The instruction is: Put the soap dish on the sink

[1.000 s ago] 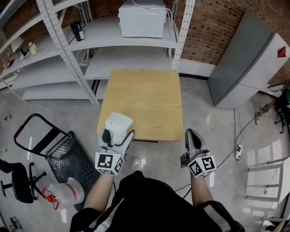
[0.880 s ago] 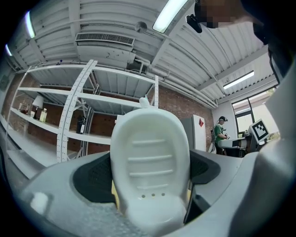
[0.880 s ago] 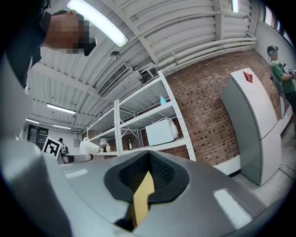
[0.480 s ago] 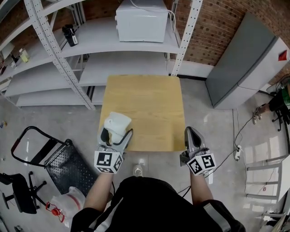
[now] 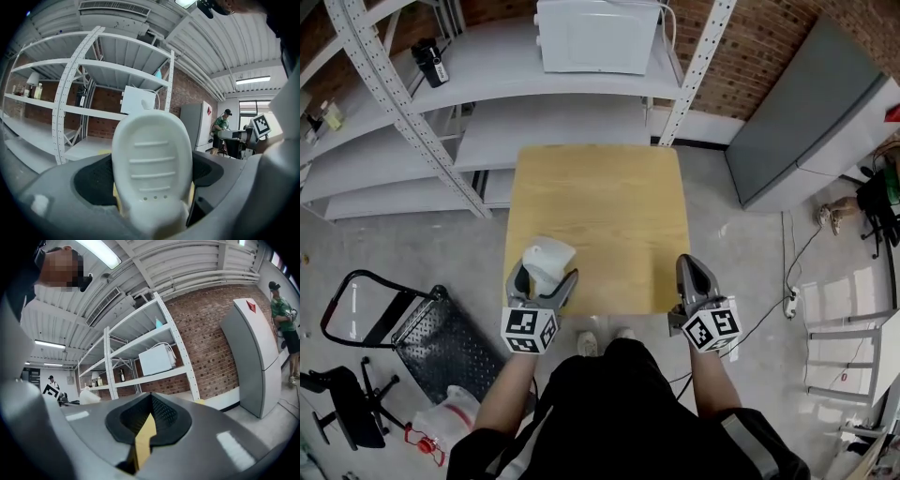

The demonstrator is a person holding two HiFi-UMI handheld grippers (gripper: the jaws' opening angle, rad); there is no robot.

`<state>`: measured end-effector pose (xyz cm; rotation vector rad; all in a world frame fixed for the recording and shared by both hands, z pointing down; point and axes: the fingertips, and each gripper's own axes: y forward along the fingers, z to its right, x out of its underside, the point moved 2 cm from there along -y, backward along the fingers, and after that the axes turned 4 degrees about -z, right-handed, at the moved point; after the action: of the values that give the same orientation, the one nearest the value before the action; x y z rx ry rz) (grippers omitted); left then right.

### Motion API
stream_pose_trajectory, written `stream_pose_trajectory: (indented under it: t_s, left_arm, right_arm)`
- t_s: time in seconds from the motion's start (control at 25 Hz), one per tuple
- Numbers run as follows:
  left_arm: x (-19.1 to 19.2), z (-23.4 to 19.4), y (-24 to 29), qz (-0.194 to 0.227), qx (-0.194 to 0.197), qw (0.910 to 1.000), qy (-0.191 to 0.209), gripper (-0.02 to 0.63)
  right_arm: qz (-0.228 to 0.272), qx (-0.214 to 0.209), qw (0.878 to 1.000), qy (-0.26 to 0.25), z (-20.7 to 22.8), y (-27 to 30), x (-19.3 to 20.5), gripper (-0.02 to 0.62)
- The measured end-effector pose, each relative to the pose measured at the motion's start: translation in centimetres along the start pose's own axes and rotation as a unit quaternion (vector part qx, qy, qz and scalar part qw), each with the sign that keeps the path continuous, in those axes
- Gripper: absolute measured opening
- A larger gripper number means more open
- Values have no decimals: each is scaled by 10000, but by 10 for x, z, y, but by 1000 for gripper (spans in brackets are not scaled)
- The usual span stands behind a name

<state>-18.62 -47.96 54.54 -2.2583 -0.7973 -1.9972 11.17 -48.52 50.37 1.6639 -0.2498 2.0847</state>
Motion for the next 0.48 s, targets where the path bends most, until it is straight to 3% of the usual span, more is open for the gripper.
stream_pose_trajectory:
  t_s: [0.48]
  left_arm:
    - [50, -3, 73, -1038, -157, 9930, -549, 472]
  right_arm:
    - [-579, -81, 9982, 164, 37, 43, 31, 6]
